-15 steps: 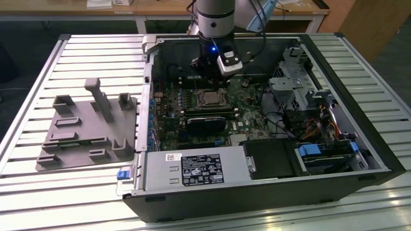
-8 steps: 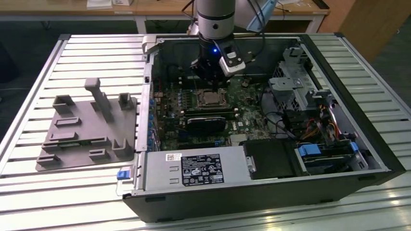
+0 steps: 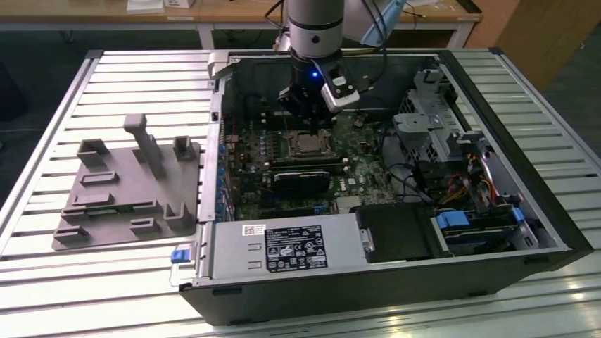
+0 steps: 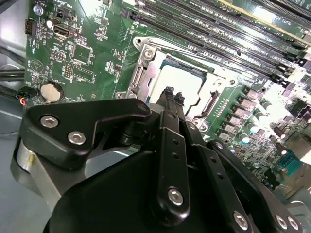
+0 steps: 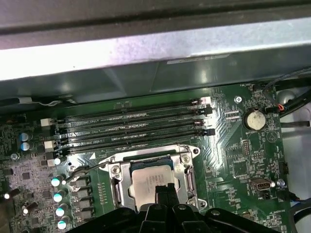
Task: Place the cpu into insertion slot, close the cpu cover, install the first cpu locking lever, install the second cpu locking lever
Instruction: 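Close the cpu cover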
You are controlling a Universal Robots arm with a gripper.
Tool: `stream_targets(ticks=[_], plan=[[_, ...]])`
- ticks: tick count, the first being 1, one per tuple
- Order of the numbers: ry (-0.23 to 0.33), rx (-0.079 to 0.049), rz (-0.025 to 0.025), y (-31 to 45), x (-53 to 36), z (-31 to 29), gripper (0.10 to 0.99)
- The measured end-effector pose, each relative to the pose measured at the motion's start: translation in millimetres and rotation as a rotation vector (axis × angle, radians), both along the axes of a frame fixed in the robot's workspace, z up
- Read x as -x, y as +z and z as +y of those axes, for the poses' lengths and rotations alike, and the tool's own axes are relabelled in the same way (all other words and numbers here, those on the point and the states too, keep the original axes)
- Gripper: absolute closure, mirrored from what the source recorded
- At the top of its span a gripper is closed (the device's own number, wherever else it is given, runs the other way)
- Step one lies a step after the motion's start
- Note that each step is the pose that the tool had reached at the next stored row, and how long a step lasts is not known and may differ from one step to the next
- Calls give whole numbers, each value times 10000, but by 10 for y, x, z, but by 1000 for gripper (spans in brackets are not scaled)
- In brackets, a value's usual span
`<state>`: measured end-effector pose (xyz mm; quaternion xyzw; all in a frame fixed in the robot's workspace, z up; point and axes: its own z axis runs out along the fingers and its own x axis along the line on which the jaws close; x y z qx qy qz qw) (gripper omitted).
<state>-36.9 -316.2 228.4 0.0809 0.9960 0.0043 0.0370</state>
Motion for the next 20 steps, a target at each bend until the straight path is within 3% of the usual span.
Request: stream_targets(ticks=[1, 4, 8, 14, 20], plan=[[0, -3, 72, -2, -3, 0, 984], [-2, 1, 474, -2, -16, 0, 984], [0, 2, 499, -2, -16, 0, 984], [597, 17, 499, -5, -21, 0, 984], [683, 18, 498, -6, -29, -1, 984]])
